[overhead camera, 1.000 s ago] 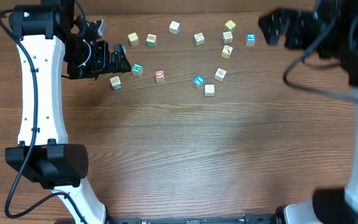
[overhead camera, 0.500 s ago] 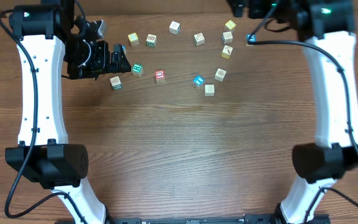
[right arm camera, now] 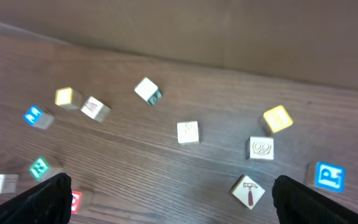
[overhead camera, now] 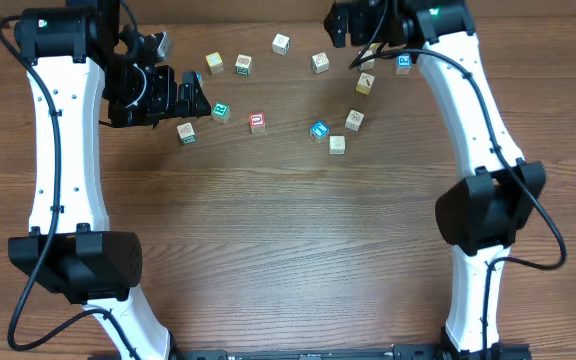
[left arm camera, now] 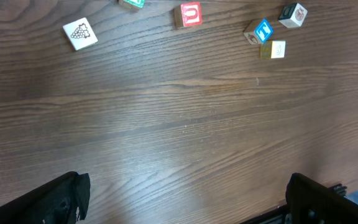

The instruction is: Form a horizontal line

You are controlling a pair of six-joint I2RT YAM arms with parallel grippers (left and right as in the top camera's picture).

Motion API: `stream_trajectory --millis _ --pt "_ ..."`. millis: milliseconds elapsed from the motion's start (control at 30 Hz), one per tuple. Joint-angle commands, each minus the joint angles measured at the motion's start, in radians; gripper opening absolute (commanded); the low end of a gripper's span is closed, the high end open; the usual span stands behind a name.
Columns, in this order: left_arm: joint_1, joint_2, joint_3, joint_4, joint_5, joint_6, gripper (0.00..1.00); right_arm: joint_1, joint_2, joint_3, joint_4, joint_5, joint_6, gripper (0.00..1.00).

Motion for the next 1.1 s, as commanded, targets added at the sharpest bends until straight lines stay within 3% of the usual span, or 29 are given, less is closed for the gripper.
stream_trajectory --millis 0,67,133,200,233,300,433,533,633,733,1067 --pt "-0.006 0.01 0.023 0.002 0.0 -0.002 1.0 0.004 -0.008 0.027 0.016 -0.015 0.059 1.0" --pt "-0.006 0.01 0.023 0.002 0.0 -0.002 1.0 0.004 -0.007 0.027 0.035 -0.037 0.072 0.94" --pt "-0.006 0.01 0.023 0.002 0.0 -0.002 1.0 0.004 -0.006 0.027 0.053 -0.034 0.072 0.7" --pt "-0.006 0.01 0.023 0.002 0.0 -0.002 1.0 0.004 -0.001 0.025 0.072 -0.027 0.072 0.32" --pt "-0.006 0.01 0.023 0.002 0.0 -0.002 1.0 0.005 0.004 0.024 0.087 -0.028 0.072 0.22" --pt "-0.006 0.01 0.023 0.002 0.0 -0.002 1.0 0.009 0.016 0.024 0.107 -0.028 0.072 0.19" --pt "-0.006 0.01 0.023 0.002 0.0 -0.002 1.0 0.024 0.051 0.023 0.143 -0.027 0.069 0.19" --pt "-0.006 0.01 0.023 0.002 0.0 -0.002 1.0 0.039 0.084 0.023 0.171 -0.027 0.068 0.44" --pt "-0.006 0.01 0.023 0.002 0.0 -0.002 1.0 0.058 0.122 0.023 0.185 0.006 0.068 0.5" --pt "-0.006 0.01 0.023 0.002 0.0 -0.002 1.0 0.075 0.164 0.023 0.202 0.06 0.067 0.67" --pt "-0.006 0.01 0.023 0.002 0.0 -0.002 1.0 0.097 0.311 0.023 0.219 0.1 -0.008 0.8"
